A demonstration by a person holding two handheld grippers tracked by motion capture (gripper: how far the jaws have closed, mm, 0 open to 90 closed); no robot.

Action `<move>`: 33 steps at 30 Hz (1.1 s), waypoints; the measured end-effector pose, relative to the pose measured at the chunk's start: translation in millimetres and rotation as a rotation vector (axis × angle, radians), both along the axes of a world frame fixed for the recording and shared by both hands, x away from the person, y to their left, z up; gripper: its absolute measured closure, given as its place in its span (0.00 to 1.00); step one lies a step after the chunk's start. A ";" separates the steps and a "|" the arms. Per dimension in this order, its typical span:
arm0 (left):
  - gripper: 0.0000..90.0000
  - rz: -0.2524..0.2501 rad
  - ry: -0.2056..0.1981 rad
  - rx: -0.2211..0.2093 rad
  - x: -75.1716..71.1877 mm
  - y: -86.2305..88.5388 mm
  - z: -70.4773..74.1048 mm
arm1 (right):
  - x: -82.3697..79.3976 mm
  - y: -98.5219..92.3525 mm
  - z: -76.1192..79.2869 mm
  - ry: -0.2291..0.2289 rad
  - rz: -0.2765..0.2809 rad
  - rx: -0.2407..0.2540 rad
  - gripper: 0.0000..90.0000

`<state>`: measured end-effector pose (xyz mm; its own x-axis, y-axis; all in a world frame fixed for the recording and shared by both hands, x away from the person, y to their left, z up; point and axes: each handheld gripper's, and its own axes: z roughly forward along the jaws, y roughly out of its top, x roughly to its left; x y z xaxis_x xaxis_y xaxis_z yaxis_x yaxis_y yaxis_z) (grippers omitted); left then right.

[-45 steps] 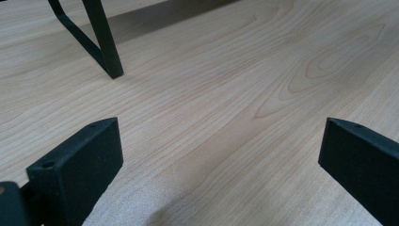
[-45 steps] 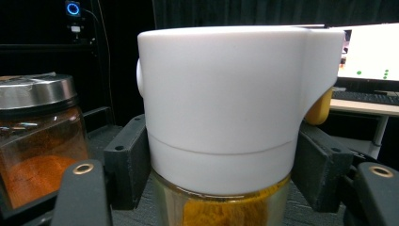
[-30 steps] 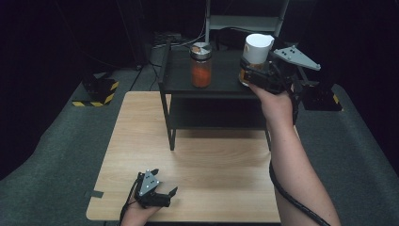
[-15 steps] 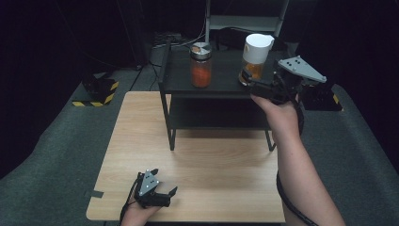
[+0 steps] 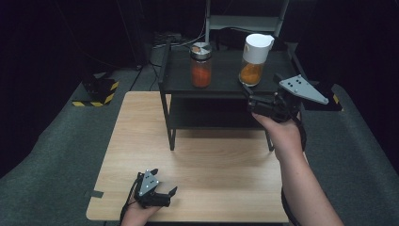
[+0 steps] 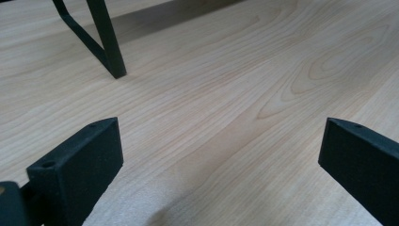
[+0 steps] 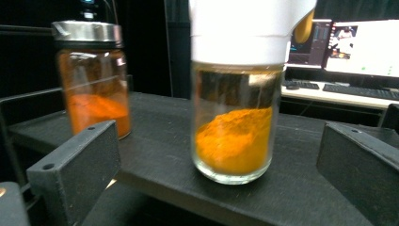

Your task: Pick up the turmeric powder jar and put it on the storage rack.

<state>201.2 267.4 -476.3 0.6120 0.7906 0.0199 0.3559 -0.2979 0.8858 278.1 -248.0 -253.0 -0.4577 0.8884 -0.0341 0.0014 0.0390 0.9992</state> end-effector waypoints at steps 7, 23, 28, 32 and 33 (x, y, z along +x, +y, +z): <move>0.01 -0.003 -0.002 0.009 0.0 -1.1 0.4 | -13.6 -1.9 -12.2 -0.008 0.003 -0.025 0.00; 0.01 0.003 -0.023 0.014 -2.9 -2.4 -1.0 | -48.5 -10.7 -59.9 0.019 0.035 -0.073 0.00; 0.01 0.003 -0.024 0.018 -3.2 -3.2 -0.8 | -56.9 -12.6 -83.1 0.062 0.047 -0.097 0.00; 0.01 0.002 -0.024 0.018 -3.1 -2.9 -0.9 | -60.9 -12.5 -95.3 0.075 0.045 -0.112 0.00; 0.01 0.001 -0.024 0.018 -3.1 -2.9 -0.9 | -63.2 -12.9 -103.6 0.084 0.044 -0.119 0.00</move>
<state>198.1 264.5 -477.2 0.6102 0.7907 0.0489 0.3346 -0.3131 0.8888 214.9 -260.9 -356.6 -0.5017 0.8595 -0.0980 0.0807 0.1593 0.9839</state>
